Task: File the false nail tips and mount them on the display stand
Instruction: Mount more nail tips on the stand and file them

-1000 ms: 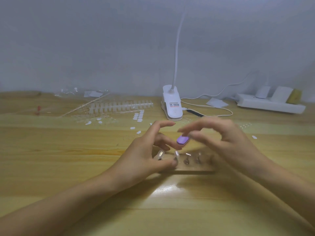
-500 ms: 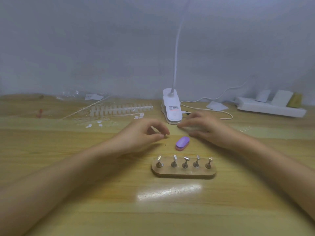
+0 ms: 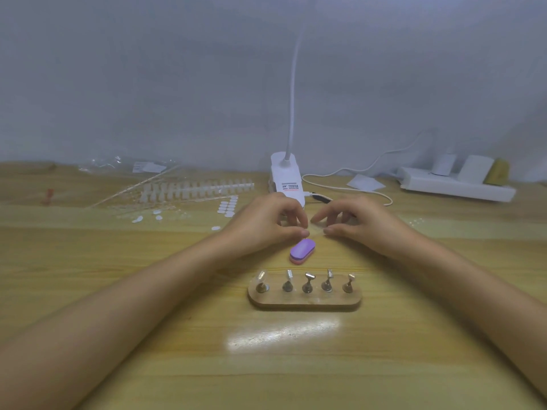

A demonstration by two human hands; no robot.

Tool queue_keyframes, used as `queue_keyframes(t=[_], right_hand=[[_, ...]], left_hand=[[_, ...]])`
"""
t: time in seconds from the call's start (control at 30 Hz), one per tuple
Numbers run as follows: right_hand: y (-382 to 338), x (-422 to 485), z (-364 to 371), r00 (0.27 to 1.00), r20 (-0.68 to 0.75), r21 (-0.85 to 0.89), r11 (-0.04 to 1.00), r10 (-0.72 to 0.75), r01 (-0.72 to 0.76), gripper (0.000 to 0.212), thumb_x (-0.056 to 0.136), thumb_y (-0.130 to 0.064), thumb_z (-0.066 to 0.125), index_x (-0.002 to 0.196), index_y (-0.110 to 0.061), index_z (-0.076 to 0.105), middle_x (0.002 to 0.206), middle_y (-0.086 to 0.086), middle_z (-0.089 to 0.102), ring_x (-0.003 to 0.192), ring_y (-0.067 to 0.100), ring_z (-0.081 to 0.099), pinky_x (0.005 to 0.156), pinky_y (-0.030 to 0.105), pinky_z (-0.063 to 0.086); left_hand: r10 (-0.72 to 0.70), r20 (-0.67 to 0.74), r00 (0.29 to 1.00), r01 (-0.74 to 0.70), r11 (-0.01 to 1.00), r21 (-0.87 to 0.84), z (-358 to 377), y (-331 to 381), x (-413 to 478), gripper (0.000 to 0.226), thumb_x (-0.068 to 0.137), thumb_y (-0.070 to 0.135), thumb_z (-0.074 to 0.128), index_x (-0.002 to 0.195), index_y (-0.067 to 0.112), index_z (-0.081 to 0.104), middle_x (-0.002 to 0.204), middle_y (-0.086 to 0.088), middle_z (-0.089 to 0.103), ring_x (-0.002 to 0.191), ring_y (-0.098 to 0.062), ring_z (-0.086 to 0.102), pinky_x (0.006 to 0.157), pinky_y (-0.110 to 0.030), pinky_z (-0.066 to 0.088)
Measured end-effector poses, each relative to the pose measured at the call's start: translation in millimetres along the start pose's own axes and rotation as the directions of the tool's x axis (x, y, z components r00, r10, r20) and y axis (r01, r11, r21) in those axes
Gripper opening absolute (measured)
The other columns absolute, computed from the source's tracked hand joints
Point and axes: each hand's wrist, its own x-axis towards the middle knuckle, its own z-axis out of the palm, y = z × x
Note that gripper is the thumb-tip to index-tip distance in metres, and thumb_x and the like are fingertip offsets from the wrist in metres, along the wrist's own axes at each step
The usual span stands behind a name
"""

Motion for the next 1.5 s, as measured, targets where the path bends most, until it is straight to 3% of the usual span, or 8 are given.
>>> queue_keyframes(t=[0.17, 0.37, 0.5, 0.67, 0.9, 1.03, 1.23, 1.5], right_hand=[[-2.7, -0.1, 6.9, 1.000, -0.021, 0.076, 0.997, 0.018, -0.016, 0.016, 0.084, -0.011, 0.078, 0.098, -0.017, 0.074, 0.084, -0.001, 0.065, 0.074, 0.013, 0.053, 0.069, 0.024, 0.042], [-4.4, -2.4, 9.7, 0.998, -0.059, 0.153, 0.988, -0.010, 0.019, 0.020, 0.083, -0.004, 0.077, 0.095, -0.014, 0.065, 0.080, -0.003, 0.062, 0.068, 0.008, 0.051, 0.061, 0.013, 0.037], [-5.5, -1.8, 13.2, 0.993, -0.062, 0.046, 0.994, -0.101, 0.104, 0.018, 0.085, -0.004, 0.074, 0.086, -0.017, 0.061, 0.080, -0.008, 0.062, 0.072, 0.008, 0.055, 0.061, 0.014, 0.039], [-4.0, -3.7, 16.2, 0.985, -0.096, -0.099, 0.986, -0.145, 0.135, 0.012, 0.088, -0.017, 0.073, 0.084, -0.023, 0.064, 0.079, -0.010, 0.060, 0.073, 0.012, 0.057, 0.064, 0.032, 0.048], [-13.3, -3.8, 19.8, 0.980, -0.165, 0.195, 0.978, 0.112, -0.079, 0.018, 0.088, -0.011, 0.068, 0.073, -0.019, 0.061, 0.073, -0.003, 0.065, 0.053, 0.006, 0.052, 0.054, 0.023, 0.038], [-13.1, -3.3, 15.4, 0.926, -0.261, 0.355, 0.919, 0.274, -0.172, 0.012, 0.091, -0.015, 0.066, 0.080, -0.010, 0.062, 0.080, 0.006, 0.063, 0.068, 0.013, 0.052, 0.062, 0.027, 0.039], [-15.7, -10.5, 15.8, 0.979, -0.179, 0.304, 0.952, 0.096, -0.038, 0.014, 0.088, -0.014, 0.074, 0.076, -0.015, 0.068, 0.070, -0.006, 0.064, 0.054, 0.007, 0.050, 0.054, 0.019, 0.039], [-19.1, -9.9, 15.1, 0.937, -0.350, 0.235, 0.967, -0.013, 0.101, 0.015, 0.088, -0.017, 0.074, 0.075, -0.023, 0.068, 0.072, -0.015, 0.064, 0.057, 0.006, 0.045, 0.058, 0.013, 0.036]], left_hand=[[-0.011, -0.007, 1.000, 0.011, 1.000, 0.015, 2.4, 4.1, 3.0, 0.012, 0.077, 0.034, 0.082, 0.083, 0.030, 0.072, 0.076, 0.022, 0.059, 0.070, 0.018, 0.051, 0.060, -0.007, 0.036], [-0.112, -0.034, 0.993, 0.111, 0.994, -0.003, 6.5, 2.7, 3.3, 0.010, 0.076, 0.031, 0.082, 0.074, 0.030, 0.072, 0.076, 0.020, 0.057, 0.068, 0.014, 0.050, 0.059, -0.023, 0.034], [-0.142, -0.040, 0.989, 0.141, 0.990, -0.030, 6.9, 2.1, 2.2, 0.013, 0.076, 0.028, 0.082, 0.068, 0.031, 0.071, 0.076, 0.021, 0.058, 0.068, 0.018, 0.050, 0.058, -0.016, 0.033], [-0.104, -0.028, 0.994, 0.104, 0.994, -0.018, 5.5, 3.2, 0.8, 0.014, 0.079, 0.025, 0.080, 0.070, 0.031, 0.070, 0.079, 0.019, 0.055, 0.070, 0.017, 0.049, 0.058, -0.009, 0.034], [-0.043, -0.042, 0.998, 0.043, 0.999, -0.020, 3.7, 7.7, -0.2, 0.008, 0.080, 0.019, 0.078, 0.077, 0.023, 0.071, 0.084, 0.015, 0.057, 0.069, 0.011, 0.052, 0.060, -0.009, 0.036], [-0.060, 0.007, 0.998, 0.061, 0.997, -0.053, 4.3, 6.6, -3.8, 0.013, 0.084, 0.016, 0.074, 0.078, 0.025, 0.068, 0.078, 0.016, 0.062, 0.064, 0.003, 0.054, 0.059, -0.012, 0.036], [-0.044, -0.052, 0.998, 0.044, 0.999, 0.010, -0.8, 2.0, -7.1, 0.012, 0.083, 0.013, 0.074, 0.083, 0.022, 0.067, 0.087, 0.013, 0.062, 0.070, 0.000, 0.057, 0.068, -0.025, 0.044], [-0.100, -0.030, 0.994, 0.101, 0.994, 0.032, -8.8, 3.2, -7.1, 0.013, 0.081, 0.020, 0.078, 0.086, 0.027, 0.069, 0.077, 0.014, 0.064, 0.069, -0.003, 0.058, 0.075, -0.035, 0.052]])
